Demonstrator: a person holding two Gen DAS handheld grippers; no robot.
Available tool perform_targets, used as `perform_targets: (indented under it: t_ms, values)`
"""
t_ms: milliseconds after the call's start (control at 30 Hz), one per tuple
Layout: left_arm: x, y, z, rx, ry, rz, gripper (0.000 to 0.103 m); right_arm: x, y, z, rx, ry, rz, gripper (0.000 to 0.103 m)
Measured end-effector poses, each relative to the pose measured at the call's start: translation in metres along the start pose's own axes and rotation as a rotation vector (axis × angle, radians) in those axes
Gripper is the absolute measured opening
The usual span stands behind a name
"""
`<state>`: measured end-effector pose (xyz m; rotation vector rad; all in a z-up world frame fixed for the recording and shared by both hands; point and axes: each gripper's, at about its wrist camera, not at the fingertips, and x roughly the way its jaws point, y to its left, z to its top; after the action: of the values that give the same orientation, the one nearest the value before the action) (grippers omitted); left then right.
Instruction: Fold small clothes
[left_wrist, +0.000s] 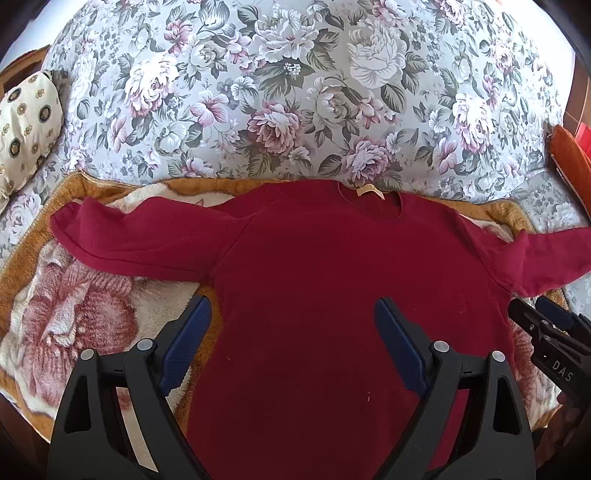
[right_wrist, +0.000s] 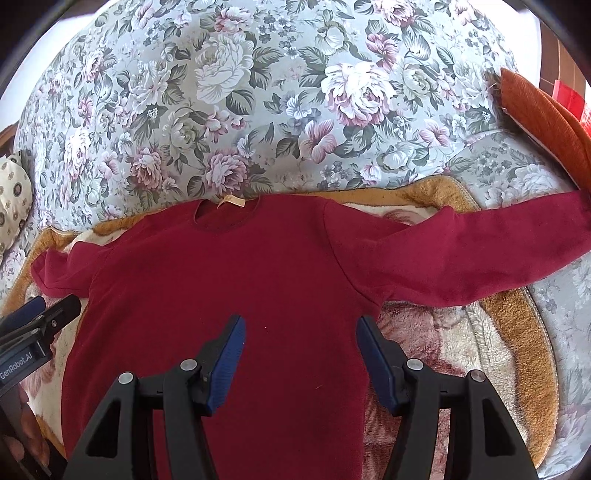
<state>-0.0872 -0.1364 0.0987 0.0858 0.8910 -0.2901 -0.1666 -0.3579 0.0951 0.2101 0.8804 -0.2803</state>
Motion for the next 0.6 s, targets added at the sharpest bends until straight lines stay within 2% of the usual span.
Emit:
perform_targets:
  t_ms: [267,367,600]
  values:
    - [0.001,-0.013,0.001,0.041,-0.017,0.018,0.09,0.0,0.002,0.003,0.003,-0.009,-0.003,0.06]
    - [-0.001,-0.013,0.001,0.048,-0.032,0.02,0.09,0.003,0.0,0.006,0.034,-0.001,0.03,0.06]
    - [0.005,-0.001,0.004,0.013,-0.007,0.033,0.09,0.012,0.015,0.007,-0.003,0.005,0.039,0.06]
